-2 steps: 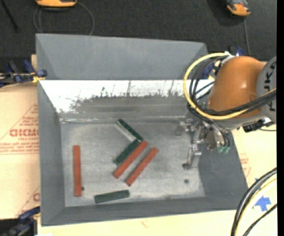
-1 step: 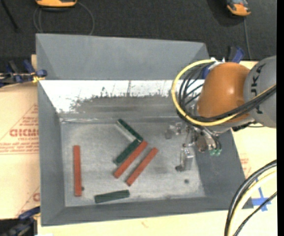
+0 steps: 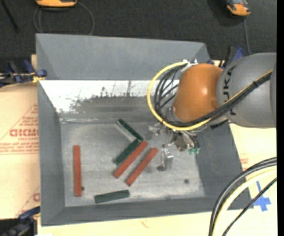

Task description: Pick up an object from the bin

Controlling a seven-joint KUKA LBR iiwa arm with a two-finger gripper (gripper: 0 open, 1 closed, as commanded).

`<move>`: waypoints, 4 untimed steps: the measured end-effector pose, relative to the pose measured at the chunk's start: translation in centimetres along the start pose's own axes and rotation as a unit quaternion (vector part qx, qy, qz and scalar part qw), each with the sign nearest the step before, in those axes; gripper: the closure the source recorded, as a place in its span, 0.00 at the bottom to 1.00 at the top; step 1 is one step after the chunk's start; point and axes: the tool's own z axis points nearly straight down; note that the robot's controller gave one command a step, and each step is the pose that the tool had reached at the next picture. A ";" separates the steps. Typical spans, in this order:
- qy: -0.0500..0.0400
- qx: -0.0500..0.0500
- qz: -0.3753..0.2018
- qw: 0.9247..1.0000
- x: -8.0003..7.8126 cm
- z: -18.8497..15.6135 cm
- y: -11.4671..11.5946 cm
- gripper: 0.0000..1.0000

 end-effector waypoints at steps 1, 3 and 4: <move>0.000 0.000 -0.072 0.997 -1.5 -0.5 3.1 0.00; -0.008 0.001 -0.194 0.981 -2.7 5.7 4.1 1.00; -0.008 0.001 -0.200 0.980 -2.7 5.5 4.1 1.00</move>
Offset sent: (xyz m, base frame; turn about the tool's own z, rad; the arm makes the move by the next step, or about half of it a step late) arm 0.0097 0.0445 -0.0520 -0.3174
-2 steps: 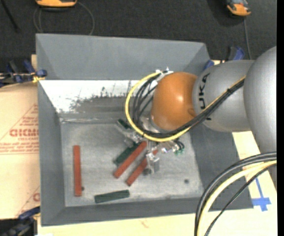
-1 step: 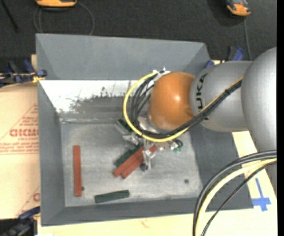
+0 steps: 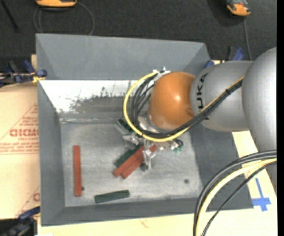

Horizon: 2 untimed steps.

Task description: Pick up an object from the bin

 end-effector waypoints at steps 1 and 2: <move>0.002 -0.001 -0.002 1.000 0.0 -0.5 0.0 1.00; 0.007 -0.003 -0.001 1.000 0.2 -2.2 0.0 1.00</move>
Offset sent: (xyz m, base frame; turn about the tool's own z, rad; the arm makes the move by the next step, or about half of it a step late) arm 0.0000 0.0000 0.0058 0.0001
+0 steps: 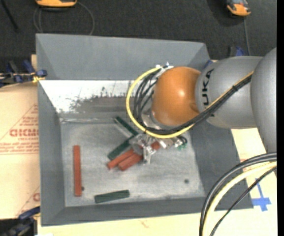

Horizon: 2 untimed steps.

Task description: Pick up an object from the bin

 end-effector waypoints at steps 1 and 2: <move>-0.001 0.001 0.001 1.000 -0.1 -1.5 -0.1 1.00; -0.001 0.001 0.001 1.000 -0.1 -2.4 -0.1 1.00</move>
Offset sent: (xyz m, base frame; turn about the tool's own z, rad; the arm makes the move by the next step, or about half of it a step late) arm -0.0001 0.0001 0.0445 0.0000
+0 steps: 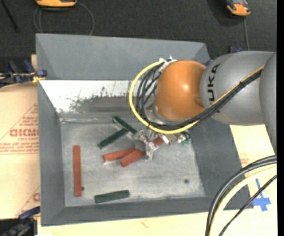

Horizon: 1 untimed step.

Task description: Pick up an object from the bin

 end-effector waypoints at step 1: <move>0.001 -0.001 0.001 1.000 0.0 -0.9 0.0 1.00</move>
Offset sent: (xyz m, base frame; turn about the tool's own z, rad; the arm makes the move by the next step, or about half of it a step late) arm 0.0000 0.0001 0.0111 0.0000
